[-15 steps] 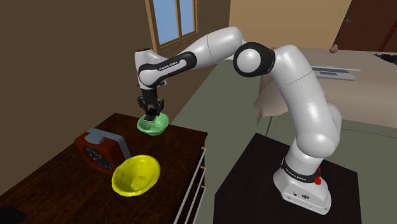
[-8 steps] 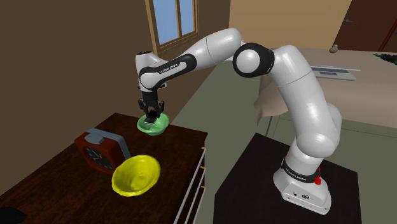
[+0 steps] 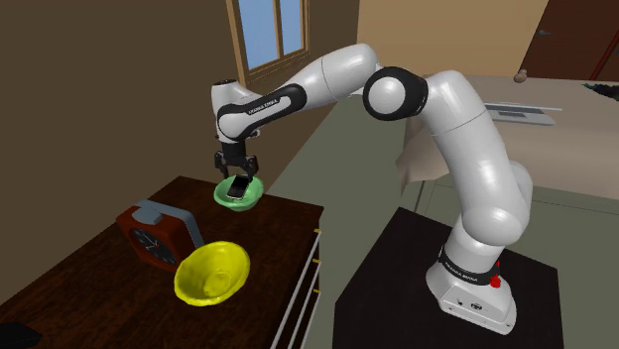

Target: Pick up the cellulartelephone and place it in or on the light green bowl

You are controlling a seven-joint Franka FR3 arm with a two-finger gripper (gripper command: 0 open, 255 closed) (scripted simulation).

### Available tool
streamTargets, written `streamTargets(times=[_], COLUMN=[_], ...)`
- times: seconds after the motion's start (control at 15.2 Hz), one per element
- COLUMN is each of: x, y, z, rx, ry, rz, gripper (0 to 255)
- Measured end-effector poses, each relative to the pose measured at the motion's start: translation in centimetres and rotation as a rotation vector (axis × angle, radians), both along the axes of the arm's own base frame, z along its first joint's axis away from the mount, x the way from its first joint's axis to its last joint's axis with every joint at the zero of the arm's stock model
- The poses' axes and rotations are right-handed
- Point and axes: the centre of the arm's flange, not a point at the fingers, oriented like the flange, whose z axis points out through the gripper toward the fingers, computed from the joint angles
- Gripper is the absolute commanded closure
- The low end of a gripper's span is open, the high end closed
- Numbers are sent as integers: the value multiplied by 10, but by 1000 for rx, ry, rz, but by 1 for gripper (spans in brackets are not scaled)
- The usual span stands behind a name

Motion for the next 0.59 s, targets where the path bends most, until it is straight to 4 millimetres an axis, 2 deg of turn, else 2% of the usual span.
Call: streamTargets(times=[0.33,0.59], x=[0,-2], y=[-2,-3], z=[45,50], rx=[0,0], ry=[-2,0], rz=[0,0], gripper=[0,0])
